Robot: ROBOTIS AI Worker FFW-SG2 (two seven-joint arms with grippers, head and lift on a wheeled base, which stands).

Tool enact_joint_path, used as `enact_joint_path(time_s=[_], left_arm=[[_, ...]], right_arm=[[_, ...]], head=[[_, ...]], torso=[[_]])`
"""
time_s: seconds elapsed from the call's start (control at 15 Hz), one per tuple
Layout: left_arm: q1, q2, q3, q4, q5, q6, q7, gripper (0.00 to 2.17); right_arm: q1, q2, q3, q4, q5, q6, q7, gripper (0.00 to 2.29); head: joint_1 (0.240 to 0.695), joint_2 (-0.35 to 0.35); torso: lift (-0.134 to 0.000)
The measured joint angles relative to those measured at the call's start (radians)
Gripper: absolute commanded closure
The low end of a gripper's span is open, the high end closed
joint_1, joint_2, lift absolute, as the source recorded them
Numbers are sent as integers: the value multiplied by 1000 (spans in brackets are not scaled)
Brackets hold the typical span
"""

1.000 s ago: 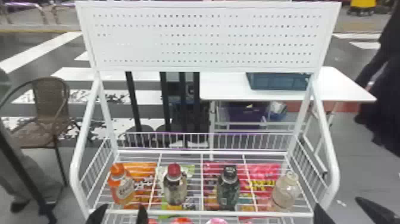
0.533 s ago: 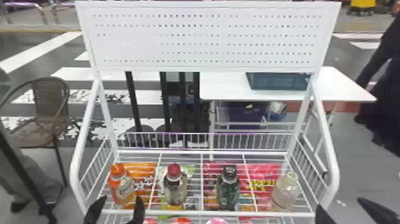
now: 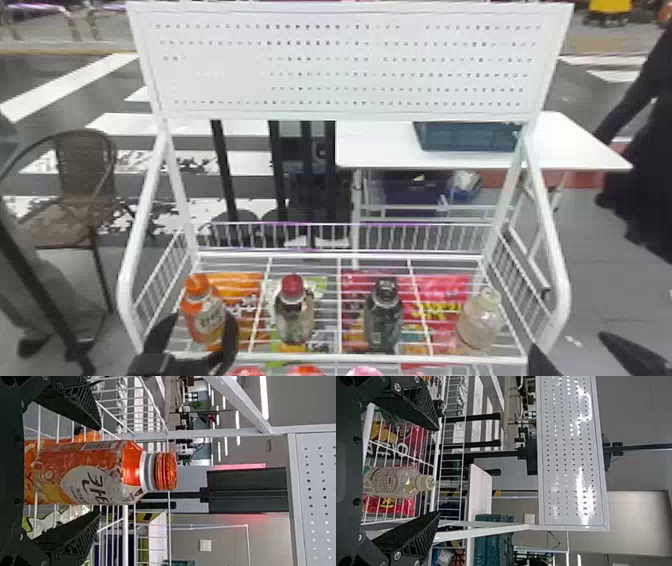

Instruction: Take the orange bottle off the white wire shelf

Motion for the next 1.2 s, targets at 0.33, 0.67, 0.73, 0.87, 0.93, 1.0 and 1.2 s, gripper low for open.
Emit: enact_joint_path(time_s=[0.33, 0.67, 0.73, 0.87, 0.93, 1.0, 1.2], left_arm=[[-65, 4, -40, 58, 18, 0, -2, 154], [-93, 5, -48, 80, 39, -3, 1, 508], [-94, 5, -48, 80, 43, -3, 2, 633], [-95, 6, -48, 80, 48, -3, 8, 643], [-94, 7, -49, 80, 49, -2, 10, 643], [-93, 7, -49, 79, 50, -3, 12, 643], [-85, 9, -48, 72, 51, -3, 16, 643]], right_arm=[[-3, -1, 1, 5, 1, 0, 0, 144], [-8, 0, 2, 10, 3, 0, 0, 144], [-9, 0, 2, 11, 3, 0, 0, 144], [-11, 0, 3, 13, 3, 0, 0, 144], [-12, 0, 4, 13, 3, 0, 0, 144], [-13, 0, 4, 14, 4, 0, 0, 144], [-18, -1, 7, 18, 4, 0, 0, 144]], head=[[499, 0], [499, 0], [499, 0], [499, 0], [499, 0], [499, 0], [499, 0]], torso=[[0], [0], [0], [0], [0], [0], [0]])
